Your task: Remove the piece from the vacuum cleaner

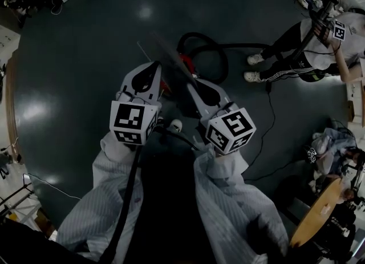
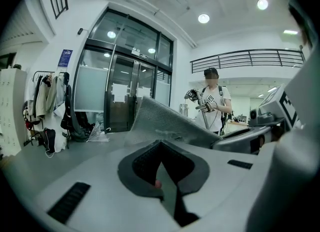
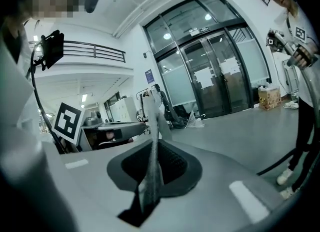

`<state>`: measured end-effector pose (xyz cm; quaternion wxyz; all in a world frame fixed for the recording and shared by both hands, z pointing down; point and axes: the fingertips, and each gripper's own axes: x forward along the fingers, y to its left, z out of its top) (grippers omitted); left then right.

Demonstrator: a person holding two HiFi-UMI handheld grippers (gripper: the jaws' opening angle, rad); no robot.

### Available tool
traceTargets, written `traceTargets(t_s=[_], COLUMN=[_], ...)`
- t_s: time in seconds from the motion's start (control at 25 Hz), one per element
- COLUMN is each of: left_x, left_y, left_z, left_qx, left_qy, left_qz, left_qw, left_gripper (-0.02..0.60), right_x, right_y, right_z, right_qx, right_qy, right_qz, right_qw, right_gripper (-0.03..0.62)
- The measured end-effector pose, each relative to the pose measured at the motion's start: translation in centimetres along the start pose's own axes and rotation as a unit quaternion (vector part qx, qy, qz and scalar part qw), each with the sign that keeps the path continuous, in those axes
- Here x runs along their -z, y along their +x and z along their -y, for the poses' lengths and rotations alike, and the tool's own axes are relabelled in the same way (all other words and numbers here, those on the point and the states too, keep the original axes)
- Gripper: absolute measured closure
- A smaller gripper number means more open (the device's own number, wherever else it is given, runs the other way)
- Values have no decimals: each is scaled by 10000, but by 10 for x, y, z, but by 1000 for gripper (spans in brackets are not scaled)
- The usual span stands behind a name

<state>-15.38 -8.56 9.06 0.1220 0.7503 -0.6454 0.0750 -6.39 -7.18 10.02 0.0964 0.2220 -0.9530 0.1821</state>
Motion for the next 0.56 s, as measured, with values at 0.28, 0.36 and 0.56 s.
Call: traceTargets(t_s=[0.28, 0.36, 0.56], left_x=[-5, -5, -2], left_y=[4, 4, 8], left_z=[3, 4, 3], left_qx=[33, 47, 118], left_qy=[86, 85, 66], left_qz=[16, 10, -41], left_qw=[10000, 10000, 9999], left_gripper=[577, 577, 578], right_x=[-5, -4, -4], right_y=[1, 1, 6], right_z=[1, 1, 4], right_qx=[-89, -108, -98], right_qy=[-4, 9, -12], right_qz=[7, 1, 1], right_qw=[10000, 9999, 10000], right_gripper=[568, 568, 568])
